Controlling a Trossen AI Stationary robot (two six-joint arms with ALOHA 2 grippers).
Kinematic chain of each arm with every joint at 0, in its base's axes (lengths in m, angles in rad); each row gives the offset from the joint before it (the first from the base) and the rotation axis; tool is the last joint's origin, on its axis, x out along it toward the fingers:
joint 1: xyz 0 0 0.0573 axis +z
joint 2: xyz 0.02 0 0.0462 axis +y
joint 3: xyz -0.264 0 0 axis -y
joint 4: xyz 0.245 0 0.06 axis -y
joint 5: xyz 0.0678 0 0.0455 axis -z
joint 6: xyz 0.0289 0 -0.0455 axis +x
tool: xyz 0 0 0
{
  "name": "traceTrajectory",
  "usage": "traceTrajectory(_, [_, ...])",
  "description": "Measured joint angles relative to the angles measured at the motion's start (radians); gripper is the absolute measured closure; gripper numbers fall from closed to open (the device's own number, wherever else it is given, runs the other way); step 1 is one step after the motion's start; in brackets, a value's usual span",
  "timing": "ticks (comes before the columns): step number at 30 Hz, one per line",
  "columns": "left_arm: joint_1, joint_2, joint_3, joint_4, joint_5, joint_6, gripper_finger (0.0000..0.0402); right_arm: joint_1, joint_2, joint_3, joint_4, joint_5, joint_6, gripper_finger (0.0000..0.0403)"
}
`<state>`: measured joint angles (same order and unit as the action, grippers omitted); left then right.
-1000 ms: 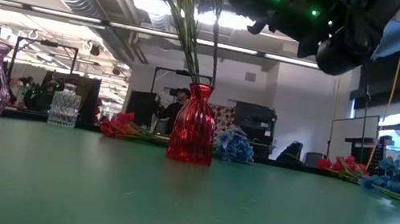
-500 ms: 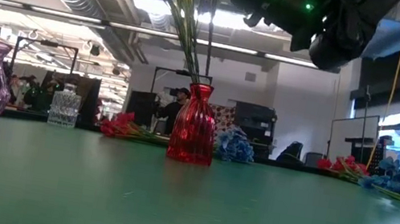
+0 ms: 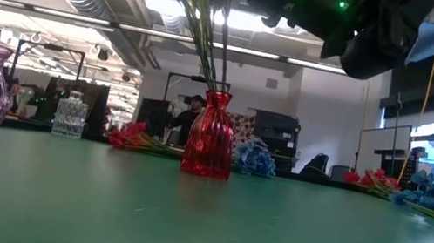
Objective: Sort flowers into vase by color
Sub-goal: Put the left violet flowers into the red vase
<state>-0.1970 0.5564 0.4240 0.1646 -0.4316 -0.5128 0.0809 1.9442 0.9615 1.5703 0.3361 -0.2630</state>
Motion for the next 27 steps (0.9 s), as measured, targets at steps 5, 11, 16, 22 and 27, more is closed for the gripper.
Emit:
traceTrajectory(5, [0.000,0.000,0.000,0.000,0.000,0.029,0.0278,-0.003,0.013,0.000,-0.005,0.012,-0.007,0.0386])
traceTrajectory(11, [0.000,0.000,0.000,0.000,0.000,0.032,0.0278,-0.003,0.019,0.000,-0.033,0.012,-0.012,0.0382])
traceTrajectory(16, [0.000,0.000,0.000,0.000,0.000,0.032,0.0278,-0.003,0.019,0.000,-0.053,0.012,-0.049,0.0380])
traceTrajectory(22, [0.000,0.000,0.000,0.000,0.000,0.032,0.0278,-0.001,0.019,0.000,-0.057,0.034,-0.051,0.0366])
traceTrajectory(27, [0.000,0.000,0.000,0.000,0.000,0.033,0.0278,0.001,0.019,0.000,-0.056,0.049,-0.051,0.0307])
